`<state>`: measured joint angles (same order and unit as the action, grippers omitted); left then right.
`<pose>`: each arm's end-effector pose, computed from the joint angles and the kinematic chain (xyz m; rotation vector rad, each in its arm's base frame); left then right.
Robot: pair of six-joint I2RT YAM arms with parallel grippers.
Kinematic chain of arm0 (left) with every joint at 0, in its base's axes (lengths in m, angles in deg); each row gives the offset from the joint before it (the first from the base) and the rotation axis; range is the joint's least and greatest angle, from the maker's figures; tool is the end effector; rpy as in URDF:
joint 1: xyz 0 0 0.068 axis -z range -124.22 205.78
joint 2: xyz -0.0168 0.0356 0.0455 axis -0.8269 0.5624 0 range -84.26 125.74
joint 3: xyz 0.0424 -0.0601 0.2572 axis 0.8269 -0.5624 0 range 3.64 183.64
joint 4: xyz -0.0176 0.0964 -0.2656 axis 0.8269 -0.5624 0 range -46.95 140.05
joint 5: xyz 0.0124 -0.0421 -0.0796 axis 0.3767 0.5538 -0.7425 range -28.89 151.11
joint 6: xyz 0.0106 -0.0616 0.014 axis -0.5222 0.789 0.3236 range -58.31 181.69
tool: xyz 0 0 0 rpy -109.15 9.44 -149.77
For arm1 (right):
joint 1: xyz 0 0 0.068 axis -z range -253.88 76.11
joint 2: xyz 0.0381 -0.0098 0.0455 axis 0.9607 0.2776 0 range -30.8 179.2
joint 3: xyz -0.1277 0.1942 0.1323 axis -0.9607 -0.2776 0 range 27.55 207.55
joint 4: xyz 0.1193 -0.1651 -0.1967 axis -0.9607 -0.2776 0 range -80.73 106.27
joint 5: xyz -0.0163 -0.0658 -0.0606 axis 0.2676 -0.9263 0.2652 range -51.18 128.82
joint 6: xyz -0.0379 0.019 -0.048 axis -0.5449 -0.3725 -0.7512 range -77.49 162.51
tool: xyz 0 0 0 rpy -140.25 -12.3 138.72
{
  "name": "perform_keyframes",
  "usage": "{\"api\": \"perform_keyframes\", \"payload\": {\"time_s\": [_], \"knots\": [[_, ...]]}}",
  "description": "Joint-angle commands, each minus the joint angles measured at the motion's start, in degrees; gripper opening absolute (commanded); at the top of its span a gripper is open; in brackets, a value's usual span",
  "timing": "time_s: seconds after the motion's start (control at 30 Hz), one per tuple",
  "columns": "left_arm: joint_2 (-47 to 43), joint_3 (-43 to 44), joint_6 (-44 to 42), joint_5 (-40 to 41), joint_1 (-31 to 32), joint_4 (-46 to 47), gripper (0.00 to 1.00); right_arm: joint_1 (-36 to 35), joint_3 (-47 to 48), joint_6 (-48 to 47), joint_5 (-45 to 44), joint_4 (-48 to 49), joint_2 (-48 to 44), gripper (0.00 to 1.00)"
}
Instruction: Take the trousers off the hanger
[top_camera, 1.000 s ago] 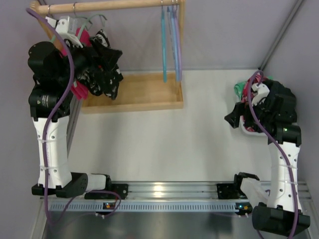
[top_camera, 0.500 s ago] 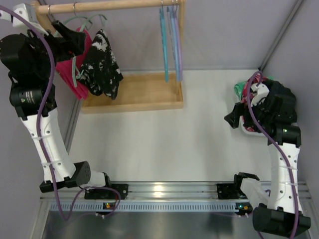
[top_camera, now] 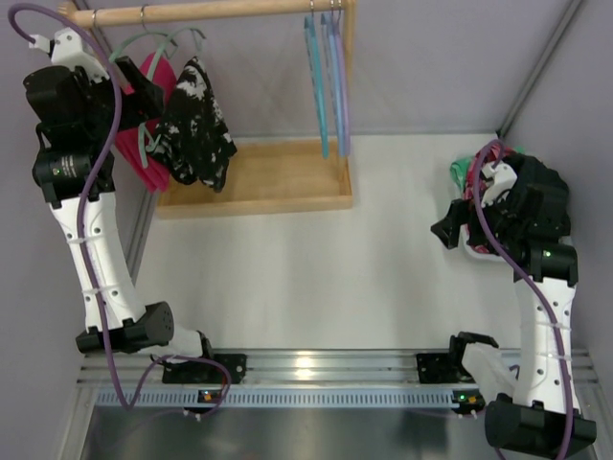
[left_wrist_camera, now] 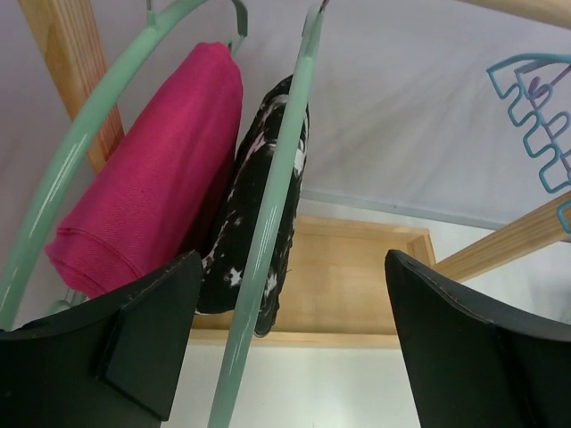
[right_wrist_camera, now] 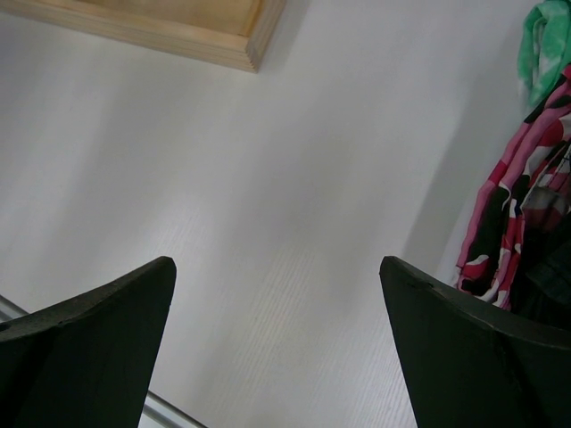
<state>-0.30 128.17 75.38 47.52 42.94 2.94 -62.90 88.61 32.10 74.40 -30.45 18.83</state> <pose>0.2744 0.0505 0.5765 -0.2113 1.6729 -0.2110 0.1987 -0.0092 0.3563 -0.3322 2.0647 0.4523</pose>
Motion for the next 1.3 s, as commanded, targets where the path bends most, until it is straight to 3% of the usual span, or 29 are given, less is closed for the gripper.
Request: {"api": "perform_keyframes", "payload": {"time_s": [0.0, 0.27, 0.57, 0.77, 0.97, 1.07, 1.27], "knots": [[0.3, -1.5, -0.7, -0.6, -0.3, -0.2, 0.89, -0.7, 0.2, -0.7, 0.2, 2.2, -1.3, 0.99], [1.4, -2.0, 2.5, -17.2, -0.4, 0.0, 0.81, -0.7, 0.1, -0.7, 0.5, 2.3, -1.2, 0.99], [4.2, -0.1, 10.7, -24.1, -0.3, 2.0, 0.75, -0.8, 0.1, -0.6, 0.6, 2.5, -1.2, 1.00], [5.9, -5.2, 26.3, -30.4, -0.4, 13.4, 0.68, -0.7, 0.1, -0.7, 0.0, 2.2, -1.6, 0.99], [5.6, -10.6, 39.4, -28.9, -0.4, 28.7, 0.52, -0.7, 0.0, -0.6, -0.3, 2.2, -1.6, 0.99], [5.5, -13.0, 44.3, -30.5, -0.4, 35.5, 0.49, -0.7, 0.0, -0.6, -0.6, 2.1, -1.7, 0.99], [6.4, -14.0, 45.0, -32.7, -0.4, 36.5, 0.47, -0.7, 0.2, -0.8, -0.5, 2.0, -1.3, 0.99]]}}
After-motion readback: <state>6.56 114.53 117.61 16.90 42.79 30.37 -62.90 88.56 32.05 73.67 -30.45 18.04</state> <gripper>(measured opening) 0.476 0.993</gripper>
